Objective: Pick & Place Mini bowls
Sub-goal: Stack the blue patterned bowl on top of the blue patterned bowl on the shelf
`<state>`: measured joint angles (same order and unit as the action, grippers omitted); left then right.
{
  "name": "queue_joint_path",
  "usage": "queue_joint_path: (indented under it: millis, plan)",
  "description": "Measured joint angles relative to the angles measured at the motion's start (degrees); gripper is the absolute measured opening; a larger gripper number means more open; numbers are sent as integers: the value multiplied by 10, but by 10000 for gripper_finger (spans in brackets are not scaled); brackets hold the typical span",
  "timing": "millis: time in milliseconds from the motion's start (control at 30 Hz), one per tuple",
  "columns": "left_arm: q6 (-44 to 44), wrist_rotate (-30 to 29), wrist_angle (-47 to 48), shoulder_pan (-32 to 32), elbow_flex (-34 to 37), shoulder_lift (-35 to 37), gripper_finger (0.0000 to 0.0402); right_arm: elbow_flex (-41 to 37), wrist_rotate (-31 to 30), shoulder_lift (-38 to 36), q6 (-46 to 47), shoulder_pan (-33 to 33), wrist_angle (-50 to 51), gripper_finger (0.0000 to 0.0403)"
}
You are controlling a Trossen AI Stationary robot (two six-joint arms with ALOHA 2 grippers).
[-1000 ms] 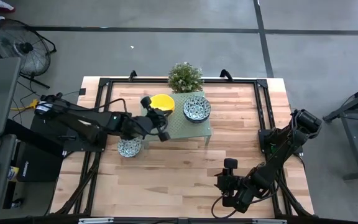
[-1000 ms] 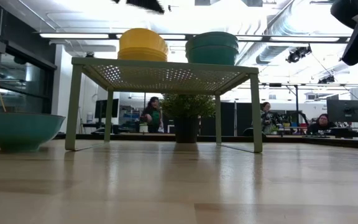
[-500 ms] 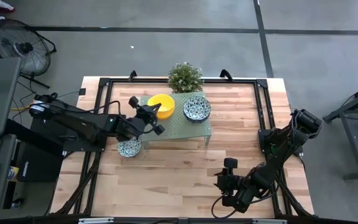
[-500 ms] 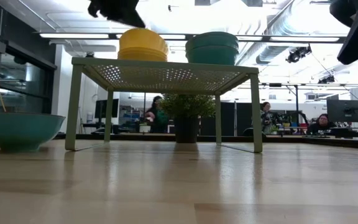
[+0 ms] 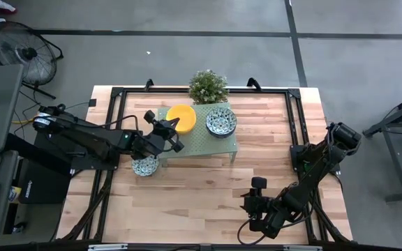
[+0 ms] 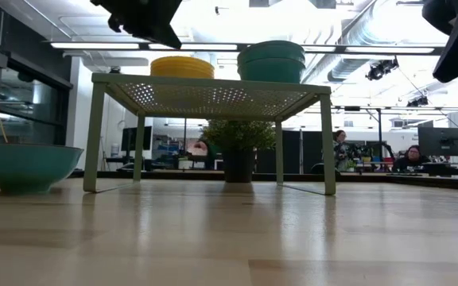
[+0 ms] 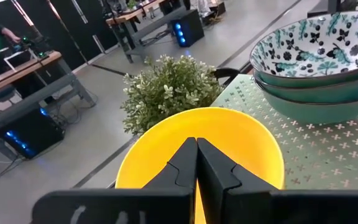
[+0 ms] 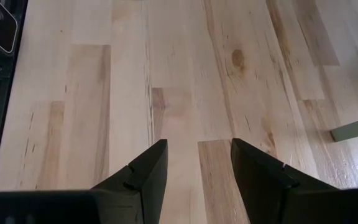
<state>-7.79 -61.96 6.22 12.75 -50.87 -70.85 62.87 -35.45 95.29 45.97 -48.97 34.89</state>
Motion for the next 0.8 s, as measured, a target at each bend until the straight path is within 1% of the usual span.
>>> queue_joint_path:
  millis: [100, 200, 333, 400, 467, 567, 633, 800]
  plan:
    - [1, 1, 4, 0, 0, 0, 0, 0, 0, 0, 0, 0, 0, 165]
    - [24, 6, 4, 0, 0, 4, 0, 0, 5, 0, 0, 0, 0, 165]
    - [40, 36, 23, 13, -1, 45, 0, 0, 10, 0, 0, 0, 2, 165]
    - [56, 57, 50, 26, -1, 66, 0, 0, 9, 0, 0, 0, 3, 165]
    - [52, 74, 87, 41, -1, 85, 0, 0, 10, 0, 0, 0, 3, 165]
    - [8, 80, 164, 75, -1, 122, 0, 0, 10, 0, 2, 0, 3, 165]
    - [-37, 95, 235, 100, -1, 147, 0, 0, 10, 0, 3, 0, 2, 165]
    - [-167, 128, 374, 170, -1, 168, 0, 0, 10, 0, 4, 2, 2, 165]
